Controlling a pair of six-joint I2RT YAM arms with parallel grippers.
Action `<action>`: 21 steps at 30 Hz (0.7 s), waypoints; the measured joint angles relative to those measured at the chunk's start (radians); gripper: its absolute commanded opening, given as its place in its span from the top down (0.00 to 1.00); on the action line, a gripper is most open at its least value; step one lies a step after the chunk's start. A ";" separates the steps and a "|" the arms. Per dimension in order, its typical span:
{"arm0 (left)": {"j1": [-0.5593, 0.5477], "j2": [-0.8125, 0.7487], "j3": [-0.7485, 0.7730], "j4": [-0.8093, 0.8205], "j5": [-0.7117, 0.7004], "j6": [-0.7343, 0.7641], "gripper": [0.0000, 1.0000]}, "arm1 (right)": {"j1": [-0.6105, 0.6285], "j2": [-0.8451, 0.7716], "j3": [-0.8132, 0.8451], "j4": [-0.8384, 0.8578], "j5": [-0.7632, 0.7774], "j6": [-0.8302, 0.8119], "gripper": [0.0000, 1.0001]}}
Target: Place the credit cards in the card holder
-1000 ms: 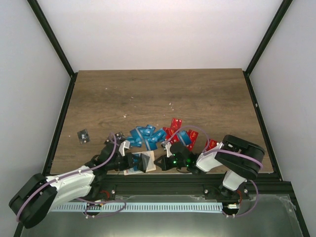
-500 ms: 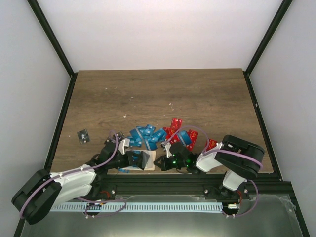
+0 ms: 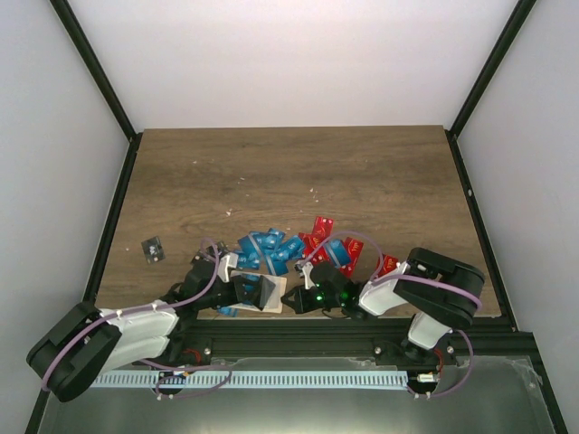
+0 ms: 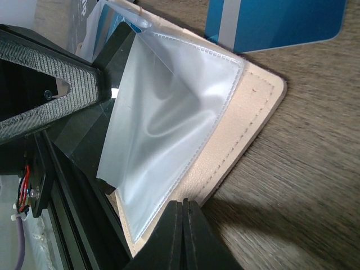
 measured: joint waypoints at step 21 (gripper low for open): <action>0.000 0.007 0.005 -0.007 -0.140 -0.072 0.96 | 0.010 0.076 0.053 0.029 -0.035 0.008 0.99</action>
